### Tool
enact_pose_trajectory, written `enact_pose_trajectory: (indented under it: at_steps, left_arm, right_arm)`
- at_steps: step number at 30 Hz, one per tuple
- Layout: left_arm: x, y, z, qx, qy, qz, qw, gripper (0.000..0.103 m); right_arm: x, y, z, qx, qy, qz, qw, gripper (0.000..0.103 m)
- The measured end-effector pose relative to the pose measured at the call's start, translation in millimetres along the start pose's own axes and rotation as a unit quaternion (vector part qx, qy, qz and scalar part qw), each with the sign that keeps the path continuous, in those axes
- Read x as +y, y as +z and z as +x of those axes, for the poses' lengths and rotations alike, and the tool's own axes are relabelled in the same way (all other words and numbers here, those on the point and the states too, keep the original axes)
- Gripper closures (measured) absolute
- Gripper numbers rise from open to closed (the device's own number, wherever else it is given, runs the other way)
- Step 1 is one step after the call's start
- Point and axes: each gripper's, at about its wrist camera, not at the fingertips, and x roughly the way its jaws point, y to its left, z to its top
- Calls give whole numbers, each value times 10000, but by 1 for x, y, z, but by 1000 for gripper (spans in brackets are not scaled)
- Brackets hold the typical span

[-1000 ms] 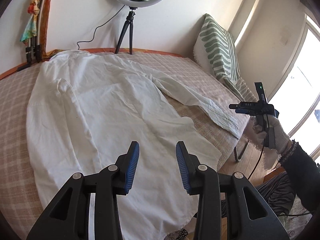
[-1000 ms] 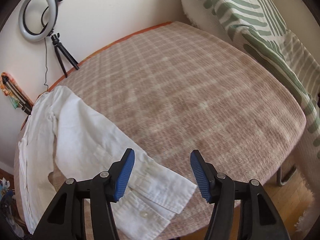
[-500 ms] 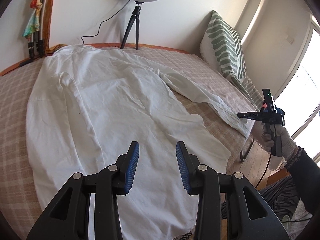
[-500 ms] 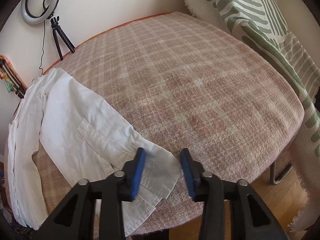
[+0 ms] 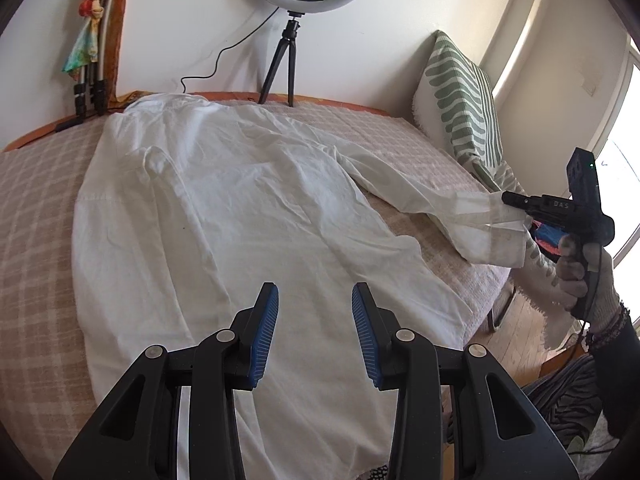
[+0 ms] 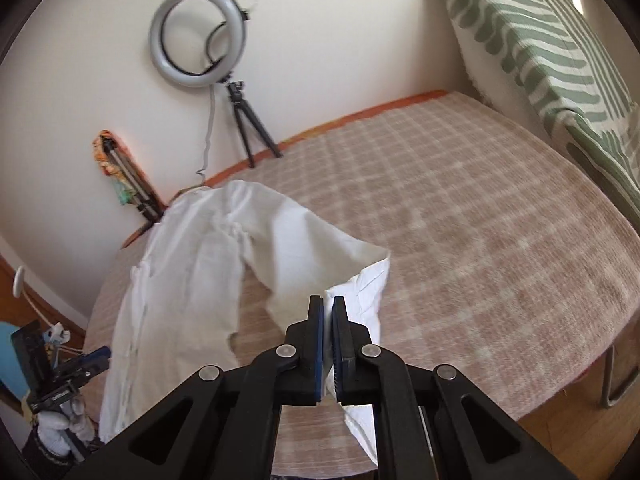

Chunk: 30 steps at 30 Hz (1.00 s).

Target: Fold small clothes

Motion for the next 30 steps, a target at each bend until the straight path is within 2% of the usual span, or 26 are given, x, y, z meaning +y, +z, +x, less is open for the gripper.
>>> enact_pose_trajectory:
  at_steps: [3, 6, 10, 14, 17, 18, 20, 23, 27, 30]
  left_arm:
    - [2, 0, -2, -51, 40, -23, 10000, 66]
    - [6, -1, -5, -81, 59, -89, 9999, 66]
    - [12, -2, -6, -60, 72, -212, 9997, 66]
    - [14, -5, -5, 13, -18, -261, 9997, 66]
    - [13, -11, -2, 122, -78, -259, 9996, 66]
    - [12, -13, 0, 171, -108, -267, 9994, 66]
    - [11, -18, 4, 264, -200, -320, 9989, 65]
    - [5, -24, 10, 381, -368, -375, 9979, 64]
    - [-11, -30, 16, 447, -430, -192, 9979, 63]
    - [-27, -35, 17, 464, -411, 25, 9981, 63]
  right_arm:
    - [45, -9, 4, 60, 480, -385, 9981, 102]
    - [94, -31, 11, 275, 975, -943, 9904, 102]
    - [156, -78, 28, 918, 1538, -1775, 9677, 102]
    - [194, -123, 49, 1563, 1766, -2471, 9399, 101]
    - [201, -134, 57, 1812, 1816, -2720, 9275, 91]
    - [197, -133, 56, 1857, 1899, -2705, 9254, 79]
    - [191, -121, 51, 1765, 2059, -2594, 9269, 64]
    - [180, -91, 45, 1518, 2205, -2316, 9353, 63]
    - [159, -55, 52, 1122, 1676, -2065, 9574, 63]
    - [137, -35, 67, 1002, 1106, -1951, 9694, 64]
